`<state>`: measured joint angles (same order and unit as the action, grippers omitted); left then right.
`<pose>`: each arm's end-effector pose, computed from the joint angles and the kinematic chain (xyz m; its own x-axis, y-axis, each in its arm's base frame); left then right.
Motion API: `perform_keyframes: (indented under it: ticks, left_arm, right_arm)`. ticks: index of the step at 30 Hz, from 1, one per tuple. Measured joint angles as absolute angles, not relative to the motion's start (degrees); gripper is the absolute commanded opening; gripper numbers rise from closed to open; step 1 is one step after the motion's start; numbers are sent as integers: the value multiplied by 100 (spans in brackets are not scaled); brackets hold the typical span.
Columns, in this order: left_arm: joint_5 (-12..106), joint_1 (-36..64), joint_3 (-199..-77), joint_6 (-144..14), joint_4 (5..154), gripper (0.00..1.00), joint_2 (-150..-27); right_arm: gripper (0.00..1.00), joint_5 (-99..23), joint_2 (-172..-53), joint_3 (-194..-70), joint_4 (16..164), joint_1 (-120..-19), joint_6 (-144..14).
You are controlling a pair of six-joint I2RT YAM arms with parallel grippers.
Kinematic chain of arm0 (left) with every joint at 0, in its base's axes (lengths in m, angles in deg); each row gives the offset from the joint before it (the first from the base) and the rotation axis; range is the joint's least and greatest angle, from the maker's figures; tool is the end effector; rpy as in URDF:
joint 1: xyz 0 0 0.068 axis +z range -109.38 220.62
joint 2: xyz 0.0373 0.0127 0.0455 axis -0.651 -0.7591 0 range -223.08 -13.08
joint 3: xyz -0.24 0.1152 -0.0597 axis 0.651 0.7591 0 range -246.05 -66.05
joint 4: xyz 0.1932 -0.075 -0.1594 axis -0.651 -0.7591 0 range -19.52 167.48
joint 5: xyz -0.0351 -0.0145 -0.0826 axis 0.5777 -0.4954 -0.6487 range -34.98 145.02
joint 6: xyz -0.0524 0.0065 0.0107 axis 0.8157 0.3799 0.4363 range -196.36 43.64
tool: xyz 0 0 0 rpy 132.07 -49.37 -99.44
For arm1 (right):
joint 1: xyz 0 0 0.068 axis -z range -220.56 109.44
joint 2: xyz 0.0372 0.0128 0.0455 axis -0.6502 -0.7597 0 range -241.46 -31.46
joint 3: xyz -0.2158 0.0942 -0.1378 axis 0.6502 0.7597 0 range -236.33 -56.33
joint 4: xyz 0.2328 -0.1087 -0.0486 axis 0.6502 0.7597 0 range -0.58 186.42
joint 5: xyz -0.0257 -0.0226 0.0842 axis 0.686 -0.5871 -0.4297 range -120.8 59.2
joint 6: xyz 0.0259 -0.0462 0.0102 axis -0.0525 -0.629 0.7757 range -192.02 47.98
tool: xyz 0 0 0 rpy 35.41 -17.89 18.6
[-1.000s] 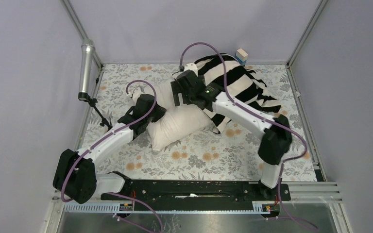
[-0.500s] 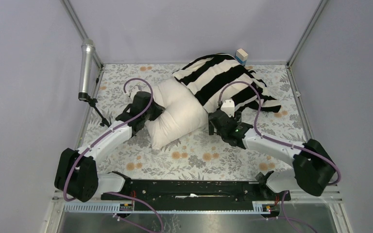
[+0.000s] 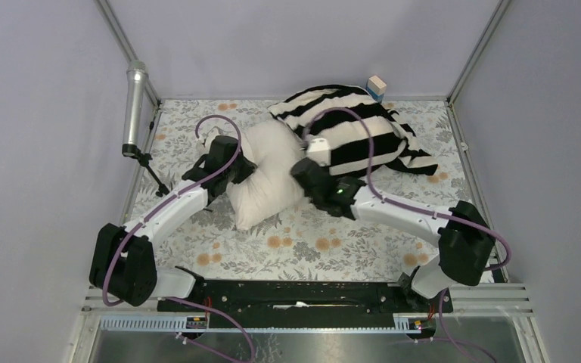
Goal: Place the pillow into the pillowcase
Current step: Stuff the pillow into the pillowcase.
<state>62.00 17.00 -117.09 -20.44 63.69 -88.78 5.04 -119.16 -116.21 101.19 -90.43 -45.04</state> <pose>0.2659 -0.1114 0.2538 -0.5763 -0.6453 -0.5014 -0.2979 0.7373 -0.6064 0.2307 0.2414 0.2505 -0.5153 -0.0405 -0.8560 -0.1068 0.9941 0.0172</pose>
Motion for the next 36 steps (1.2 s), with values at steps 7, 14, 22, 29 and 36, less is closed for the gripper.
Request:
perform_keyframes:
  ticks: [7,14,22,29,36]
  left_arm:
    - [6670,1470,-12123,-2177,6151,0,-9171]
    - [6559,920,-12676,-2745,5712,2,-9070]
    - [6321,236,-13690,-3945,3996,57,-8544]
    - [5269,126,-15220,-4402,3500,90,-8714]
    - [5035,710,-16387,-4690,2969,99,-9099]
  right_arm:
    - [0,449,-12246,-13052,10869,-10511,-4515]
    - [0,75,-12168,-13717,12198,-9884,-4766]
    - [0,25,-11523,-15679,13529,-9838,-5278]
    - [0,-788,-13339,-20248,14748,-9082,-5547]
    - [0,-2314,-15127,-20232,14211,-7576,-5247]
